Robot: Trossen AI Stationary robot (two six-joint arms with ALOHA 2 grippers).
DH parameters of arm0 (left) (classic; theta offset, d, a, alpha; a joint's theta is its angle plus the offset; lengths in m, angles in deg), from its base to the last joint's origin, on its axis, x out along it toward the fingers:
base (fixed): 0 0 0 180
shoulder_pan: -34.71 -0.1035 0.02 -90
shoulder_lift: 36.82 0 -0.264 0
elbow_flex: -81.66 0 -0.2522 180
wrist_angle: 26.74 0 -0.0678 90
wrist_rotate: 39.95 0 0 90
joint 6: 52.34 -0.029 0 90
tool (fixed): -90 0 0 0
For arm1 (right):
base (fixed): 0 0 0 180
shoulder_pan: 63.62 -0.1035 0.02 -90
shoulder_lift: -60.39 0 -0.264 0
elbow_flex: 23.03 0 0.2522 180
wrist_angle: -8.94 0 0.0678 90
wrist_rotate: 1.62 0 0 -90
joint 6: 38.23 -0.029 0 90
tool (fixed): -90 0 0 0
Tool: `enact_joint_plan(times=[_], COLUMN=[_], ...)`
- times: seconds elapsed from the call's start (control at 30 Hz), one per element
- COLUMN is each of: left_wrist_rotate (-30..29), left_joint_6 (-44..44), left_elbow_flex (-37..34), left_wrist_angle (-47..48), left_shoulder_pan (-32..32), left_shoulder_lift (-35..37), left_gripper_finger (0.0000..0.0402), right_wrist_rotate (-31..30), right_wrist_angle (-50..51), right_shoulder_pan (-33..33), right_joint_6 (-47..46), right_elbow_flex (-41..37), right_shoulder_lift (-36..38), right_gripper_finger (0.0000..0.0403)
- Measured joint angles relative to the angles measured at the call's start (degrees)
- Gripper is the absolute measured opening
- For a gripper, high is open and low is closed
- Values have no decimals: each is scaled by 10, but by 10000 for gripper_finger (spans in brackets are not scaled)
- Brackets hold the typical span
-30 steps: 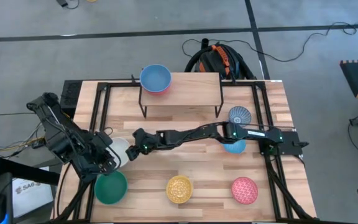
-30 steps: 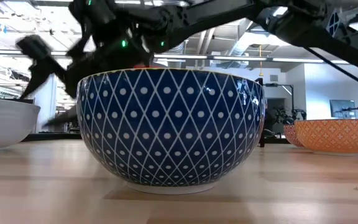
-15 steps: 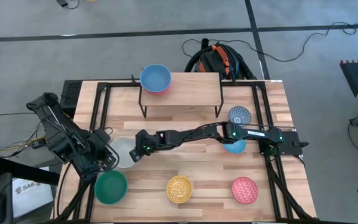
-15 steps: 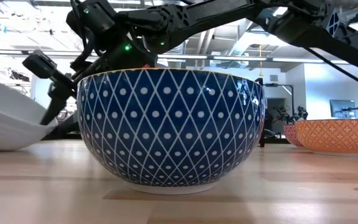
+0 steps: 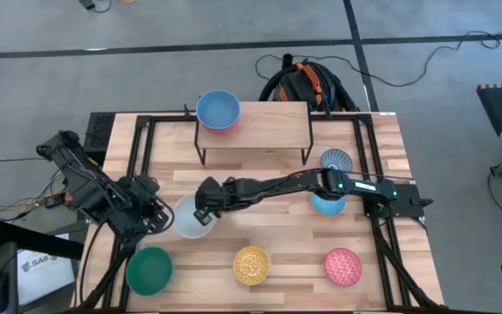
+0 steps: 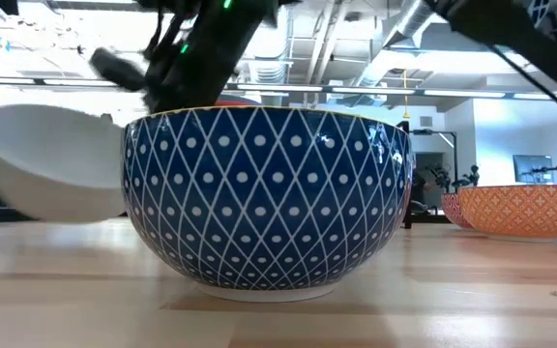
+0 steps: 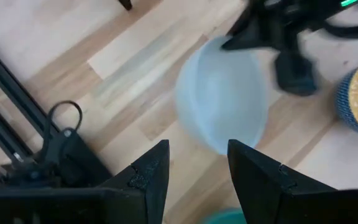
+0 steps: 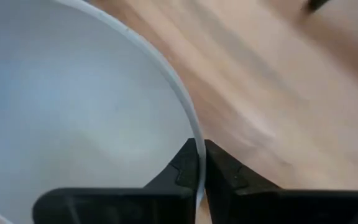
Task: Place and stack bowls onto a shelf
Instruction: Stack the white bowl on top of the blue bowl on the shelf
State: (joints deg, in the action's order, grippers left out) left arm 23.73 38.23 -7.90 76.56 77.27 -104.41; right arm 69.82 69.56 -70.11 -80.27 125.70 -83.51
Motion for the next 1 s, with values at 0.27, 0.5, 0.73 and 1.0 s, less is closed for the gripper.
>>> enact_joint_plan(times=[0.27, 0.5, 0.73, 1.0], left_wrist_rotate=[-45, -50, -23, 1], left_joint_6=[-185, -281, -349, -432], left_elbow_flex=[-1, -1, 0, 0], left_wrist_angle=[-105, -143, -160, -228], left_shoulder_pan=[-72, -152, -210, -268], left_shoulder_lift=[0, 0, 0, 0], left_gripper_finger=[146, 146, 139, 23], right_wrist_rotate=[-45, -57, -58, -57], right_wrist_angle=[79, 105, 131, 144], right_shoulder_pan=[-15, -14, -14, -20], right_joint_6=[17, 31, 37, 42], right_elbow_flex=[0, 0, -1, -1], right_shoulder_lift=[83, 129, 163, 199], right_gripper_finger=[37, 32, 38, 38])
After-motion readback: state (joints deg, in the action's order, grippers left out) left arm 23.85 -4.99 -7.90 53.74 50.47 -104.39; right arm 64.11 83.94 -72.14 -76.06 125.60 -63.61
